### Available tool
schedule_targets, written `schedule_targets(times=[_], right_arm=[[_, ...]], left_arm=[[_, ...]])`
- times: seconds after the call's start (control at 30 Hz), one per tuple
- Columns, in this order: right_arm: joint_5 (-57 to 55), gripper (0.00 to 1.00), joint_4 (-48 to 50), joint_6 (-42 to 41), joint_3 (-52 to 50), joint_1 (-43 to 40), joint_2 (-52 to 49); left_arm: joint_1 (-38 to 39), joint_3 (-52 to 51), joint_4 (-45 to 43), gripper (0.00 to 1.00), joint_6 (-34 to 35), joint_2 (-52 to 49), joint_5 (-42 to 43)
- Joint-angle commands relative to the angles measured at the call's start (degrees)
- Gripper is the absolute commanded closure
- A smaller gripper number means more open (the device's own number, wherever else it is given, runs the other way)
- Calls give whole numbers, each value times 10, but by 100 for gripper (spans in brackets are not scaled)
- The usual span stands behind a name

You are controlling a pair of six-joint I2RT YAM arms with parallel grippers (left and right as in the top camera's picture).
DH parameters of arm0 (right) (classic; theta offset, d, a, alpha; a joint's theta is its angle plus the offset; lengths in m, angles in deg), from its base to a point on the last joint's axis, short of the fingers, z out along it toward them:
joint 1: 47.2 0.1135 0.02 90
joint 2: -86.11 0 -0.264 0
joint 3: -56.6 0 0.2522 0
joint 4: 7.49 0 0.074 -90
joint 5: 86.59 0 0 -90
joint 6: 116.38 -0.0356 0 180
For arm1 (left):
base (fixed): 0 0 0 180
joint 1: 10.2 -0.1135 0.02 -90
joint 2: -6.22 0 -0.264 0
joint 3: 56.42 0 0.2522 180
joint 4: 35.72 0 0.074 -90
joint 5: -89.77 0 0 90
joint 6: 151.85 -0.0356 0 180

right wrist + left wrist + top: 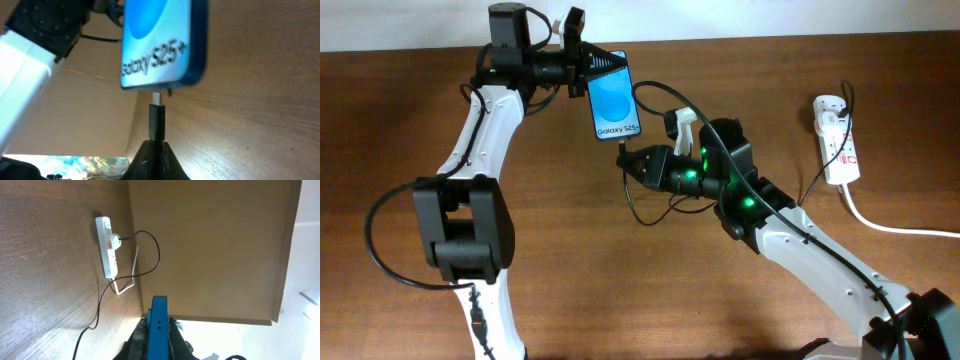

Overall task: Plug charger to phone and switch on socket
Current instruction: 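Push the cable plug up into the phone's bottom port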

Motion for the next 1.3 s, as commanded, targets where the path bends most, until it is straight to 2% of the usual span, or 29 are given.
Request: schedule_targets(times=[0.0,0.37,0.57,1.07,1.27], right_arm=[[6,96,10,0,3,4,-2],[12,96,17,8,3,4,-4],[30,96,54,8,3,3,-25],[73,96,23,59,3,3,-24],[68,96,8,78,3,2,8]], left_arm=[[0,1,-3,100,4,-3,19],[1,1,-3,100,4,-3,20],[4,1,-3,100,3,-3,31],[2,1,-4,100,-1,-3,34],[2,1,-6,100,-5,-3,32]])
